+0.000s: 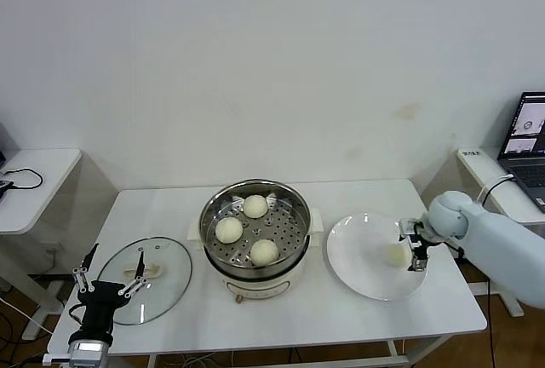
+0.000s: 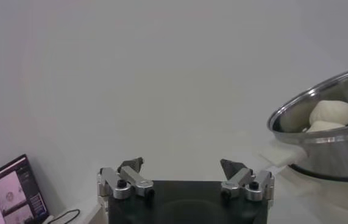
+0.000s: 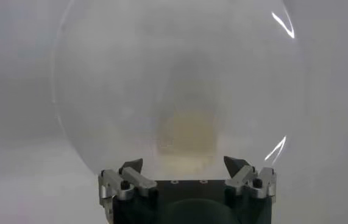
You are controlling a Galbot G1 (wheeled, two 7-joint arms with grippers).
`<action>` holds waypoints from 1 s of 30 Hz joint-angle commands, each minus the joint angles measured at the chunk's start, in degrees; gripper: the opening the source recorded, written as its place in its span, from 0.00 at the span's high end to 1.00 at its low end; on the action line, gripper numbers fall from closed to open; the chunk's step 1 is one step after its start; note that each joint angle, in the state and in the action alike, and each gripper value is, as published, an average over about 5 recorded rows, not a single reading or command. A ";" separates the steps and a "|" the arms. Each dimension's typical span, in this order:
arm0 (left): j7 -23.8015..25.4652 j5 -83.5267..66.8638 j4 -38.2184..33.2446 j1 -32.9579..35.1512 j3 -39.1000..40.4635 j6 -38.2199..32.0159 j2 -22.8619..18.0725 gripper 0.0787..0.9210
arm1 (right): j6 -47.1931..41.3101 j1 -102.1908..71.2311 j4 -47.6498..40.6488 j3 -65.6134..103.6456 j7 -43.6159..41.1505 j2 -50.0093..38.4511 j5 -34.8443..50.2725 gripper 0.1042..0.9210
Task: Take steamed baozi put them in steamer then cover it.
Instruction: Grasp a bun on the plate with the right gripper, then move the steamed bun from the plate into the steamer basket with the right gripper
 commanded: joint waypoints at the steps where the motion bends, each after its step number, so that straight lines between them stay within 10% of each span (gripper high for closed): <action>1: -0.02 0.14 0.07 -0.08 0.10 0.00 -0.26 0.12 | -0.38 -0.94 -3.19 1.10 0.75 3.28 -0.96 0.14; 15: -0.11 0.28 0.32 -0.01 -0.18 -0.15 -0.32 0.12 | -0.98 1.07 -2.49 0.08 -1.95 2.60 -0.06 0.41; 30: -1.09 -6.13 -0.05 -0.68 0.36 3.71 0.85 0.12 | -4.38 25.46 6.92 -14.50 -3.33 -1.43 12.03 0.43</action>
